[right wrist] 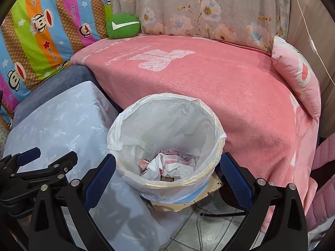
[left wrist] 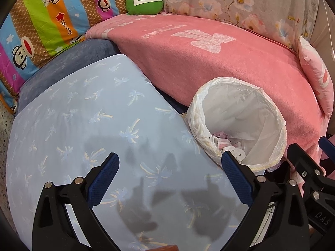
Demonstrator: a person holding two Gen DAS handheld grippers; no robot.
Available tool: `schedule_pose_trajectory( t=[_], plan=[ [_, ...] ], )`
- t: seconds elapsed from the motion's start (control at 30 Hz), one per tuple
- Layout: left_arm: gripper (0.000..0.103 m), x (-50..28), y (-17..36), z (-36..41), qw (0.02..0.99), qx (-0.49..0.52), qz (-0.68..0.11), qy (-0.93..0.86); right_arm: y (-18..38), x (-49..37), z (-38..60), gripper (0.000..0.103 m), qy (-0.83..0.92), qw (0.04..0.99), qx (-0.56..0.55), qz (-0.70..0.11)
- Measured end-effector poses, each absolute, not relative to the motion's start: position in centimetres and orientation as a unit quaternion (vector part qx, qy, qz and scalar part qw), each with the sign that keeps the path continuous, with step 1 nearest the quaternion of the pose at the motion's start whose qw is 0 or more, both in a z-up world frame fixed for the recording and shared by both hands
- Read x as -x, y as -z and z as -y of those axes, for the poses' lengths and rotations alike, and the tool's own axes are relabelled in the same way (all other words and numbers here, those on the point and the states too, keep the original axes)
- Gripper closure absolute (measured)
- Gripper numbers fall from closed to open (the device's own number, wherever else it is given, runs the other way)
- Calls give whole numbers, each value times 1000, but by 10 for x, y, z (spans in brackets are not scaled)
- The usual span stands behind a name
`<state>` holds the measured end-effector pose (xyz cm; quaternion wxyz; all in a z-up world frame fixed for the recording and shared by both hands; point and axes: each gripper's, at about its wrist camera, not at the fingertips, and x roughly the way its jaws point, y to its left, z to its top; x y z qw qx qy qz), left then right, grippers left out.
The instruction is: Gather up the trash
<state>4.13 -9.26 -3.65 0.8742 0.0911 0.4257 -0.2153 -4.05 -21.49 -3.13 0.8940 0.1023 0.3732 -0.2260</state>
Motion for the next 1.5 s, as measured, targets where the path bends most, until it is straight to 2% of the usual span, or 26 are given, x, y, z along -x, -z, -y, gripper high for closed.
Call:
schedule_pose_trajectory(
  t=[1.5],
  plan=[
    [7, -32, 41, 97, 876, -89, -423, 214, 43, 52, 216, 4, 241, 885, -109, -382]
  ],
)
